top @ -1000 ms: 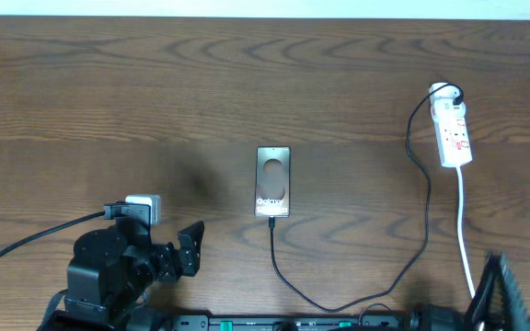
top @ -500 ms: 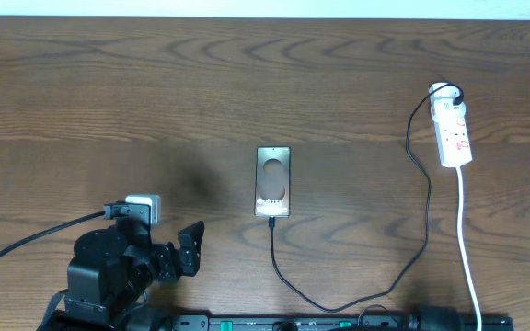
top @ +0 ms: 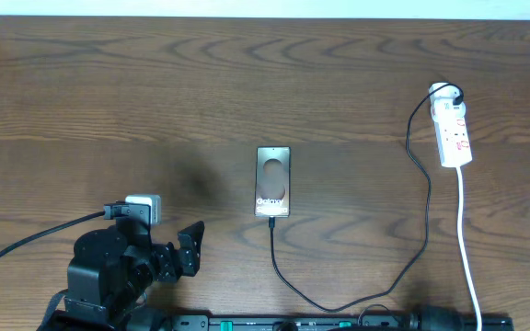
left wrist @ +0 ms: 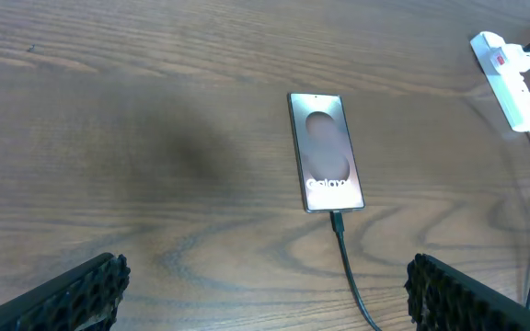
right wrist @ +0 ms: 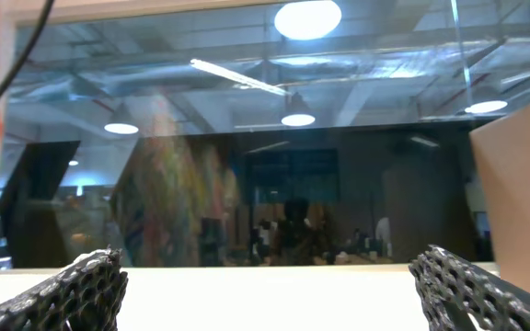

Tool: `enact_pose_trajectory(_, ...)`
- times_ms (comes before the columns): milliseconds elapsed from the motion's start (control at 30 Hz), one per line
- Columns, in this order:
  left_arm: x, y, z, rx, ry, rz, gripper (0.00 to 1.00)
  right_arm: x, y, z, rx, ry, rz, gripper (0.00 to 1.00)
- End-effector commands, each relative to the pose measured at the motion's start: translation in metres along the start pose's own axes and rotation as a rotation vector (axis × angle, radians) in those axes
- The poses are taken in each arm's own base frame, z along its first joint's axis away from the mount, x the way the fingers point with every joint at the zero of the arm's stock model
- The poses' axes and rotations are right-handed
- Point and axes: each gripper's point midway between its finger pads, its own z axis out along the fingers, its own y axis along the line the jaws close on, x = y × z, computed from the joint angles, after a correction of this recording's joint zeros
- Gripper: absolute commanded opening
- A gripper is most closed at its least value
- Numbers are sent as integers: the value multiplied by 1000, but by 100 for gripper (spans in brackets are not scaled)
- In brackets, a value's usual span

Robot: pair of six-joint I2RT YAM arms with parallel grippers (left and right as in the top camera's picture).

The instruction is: Plug charger to phone and switch on socket

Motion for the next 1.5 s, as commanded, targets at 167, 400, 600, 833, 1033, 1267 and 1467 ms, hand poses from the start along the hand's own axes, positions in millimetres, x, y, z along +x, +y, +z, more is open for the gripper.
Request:
enact_pose_trajectory(167,0,2,-1,-12,-6,7,98,-29,-41,-6,284,-138,-34,99)
enact_pose_trajectory(400,0,2,-1,-12,-6,7,98,-39,-43,-6,305,-190,-35,99)
enact_pose_trajectory(600,0,2,-1,-12,-6,7,98,-16,-52,12,311,-152,-17,99)
enact_pose_trajectory(833,0,2,-1,-12,-6,7,98,99,-78,21,428,177,325,99)
enact_pose_trajectory(1033,0,2,-1,-12,-6,7,98,170,-106,16,618,291,517,99)
enact_pose_trajectory(1267,0,2,-1,-12,-6,7,98,208,-122,28,687,260,652,99)
enact_pose_trajectory(1467,0,2,-1,-12,-6,7,98,248,-127,36,672,328,617,99)
